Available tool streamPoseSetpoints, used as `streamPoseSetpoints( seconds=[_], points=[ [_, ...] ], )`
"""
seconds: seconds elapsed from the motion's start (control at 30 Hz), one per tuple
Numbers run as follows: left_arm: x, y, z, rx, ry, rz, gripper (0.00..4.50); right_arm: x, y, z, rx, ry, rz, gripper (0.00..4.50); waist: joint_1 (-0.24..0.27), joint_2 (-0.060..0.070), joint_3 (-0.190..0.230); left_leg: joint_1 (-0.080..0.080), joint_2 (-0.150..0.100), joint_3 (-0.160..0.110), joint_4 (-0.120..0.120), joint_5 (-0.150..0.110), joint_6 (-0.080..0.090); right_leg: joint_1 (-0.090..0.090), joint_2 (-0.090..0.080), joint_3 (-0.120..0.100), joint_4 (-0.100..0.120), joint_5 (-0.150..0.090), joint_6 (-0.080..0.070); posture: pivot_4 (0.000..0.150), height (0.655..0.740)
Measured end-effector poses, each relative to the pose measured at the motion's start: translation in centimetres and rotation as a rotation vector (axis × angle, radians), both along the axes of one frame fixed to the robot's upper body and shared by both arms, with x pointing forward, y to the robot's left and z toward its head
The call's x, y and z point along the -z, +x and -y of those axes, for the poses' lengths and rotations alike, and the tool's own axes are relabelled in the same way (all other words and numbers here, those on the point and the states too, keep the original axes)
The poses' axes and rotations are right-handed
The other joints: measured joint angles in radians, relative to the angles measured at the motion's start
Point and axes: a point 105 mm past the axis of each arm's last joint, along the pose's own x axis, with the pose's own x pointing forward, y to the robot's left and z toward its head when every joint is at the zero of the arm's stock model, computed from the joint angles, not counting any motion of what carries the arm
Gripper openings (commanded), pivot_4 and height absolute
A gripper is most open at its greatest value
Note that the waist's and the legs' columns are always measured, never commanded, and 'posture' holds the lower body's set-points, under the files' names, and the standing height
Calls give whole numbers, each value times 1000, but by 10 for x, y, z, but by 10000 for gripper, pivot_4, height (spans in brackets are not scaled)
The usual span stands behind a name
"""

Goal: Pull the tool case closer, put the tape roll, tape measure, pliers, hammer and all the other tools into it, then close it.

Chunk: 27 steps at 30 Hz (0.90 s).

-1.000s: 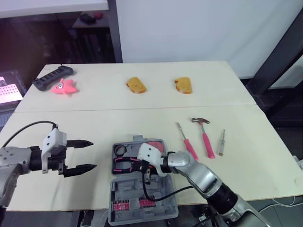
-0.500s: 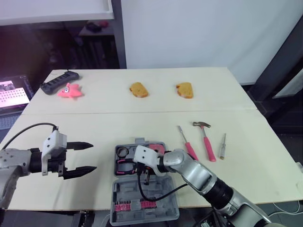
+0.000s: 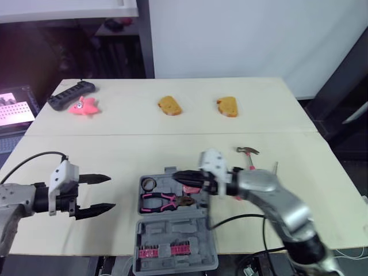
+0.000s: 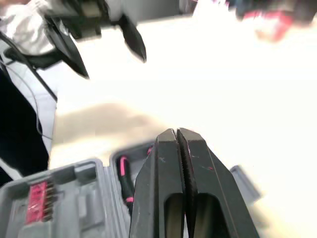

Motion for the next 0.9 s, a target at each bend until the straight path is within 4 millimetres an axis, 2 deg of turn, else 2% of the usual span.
streamPoseSetpoints(
  seconds=[0.1, 0.2, 0.3, 0.4, 0.5, 0.67, 0.73, 0.77, 0.9],
  points=[
    [7, -9, -14, -43, 19, -23, 45000, 20, -9, 61, 121, -95, -118, 810, 11, 0, 2, -1, 0, 1, 0, -1, 2, 1, 0, 0, -4, 0, 0, 1500, 7400],
    [12, -17, -21, -56, 41, -27, 45000, 34, -21, 101, 179, -147, -161, 810, 17, -1, 3, 0, 0, 1, 0, -2, 3, 2, 0, 0, -6, -2, -3, 1500, 7400],
    [16, -22, -26, -61, 60, -19, 45000, 51, -34, 132, 202, -200, -200, 810, 18, -1, 6, 2, 0, 2, 2, -1, 3, 6, 0, 2, -7, -2, -5, 1500, 7400],
    [21, -24, -32, -77, 64, -19, 45000, 59, -35, 160, 278, -216, -214, 810, 16, -5, 9, 3, 0, 5, 4, -1, 1, 6, 0, 5, -7, 0, -5, 1500, 7400],
    [23, -25, -35, -81, 59, -34, 45000, 57, -34, 178, 334, -227, -212, 9032, 17, -5, 10, 3, 0, 5, 6, -1, 1, 7, 0, 6, -7, 1, -5, 1500, 7400],
    [25, -33, -44, -66, 85, -74, 45000, 56, -44, 187, 304, -252, -223, 33607, 19, -5, 10, 2, 0, 5, 4, 0, 1, 6, 1, 6, -8, 0, -3, 1500, 7400],
    [26, -34, -50, -86, 91, -79, 45000, 59, -48, 198, 320, -268, -229, 43349, 19, -5, 10, 2, 0, 5, 4, -1, 1, 7, 1, 6, -9, 0, -3, 1500, 7400],
    [27, -34, -52, -95, 91, -81, 45000, 59, -47, 202, 327, -275, -225, 44741, 19, -5, 10, 2, 0, 5, 4, 0, 1, 7, 1, 6, -9, 0, -3, 1500, 7400],
    [27, -34, -53, -95, 100, -77, 45000, 57, -44, 206, 323, -282, -204, 44741, 17, -5, 10, 3, 0, 6, 4, 0, 1, 7, 1, 6, -8, 1, -4, 1500, 7400]
  ],
)
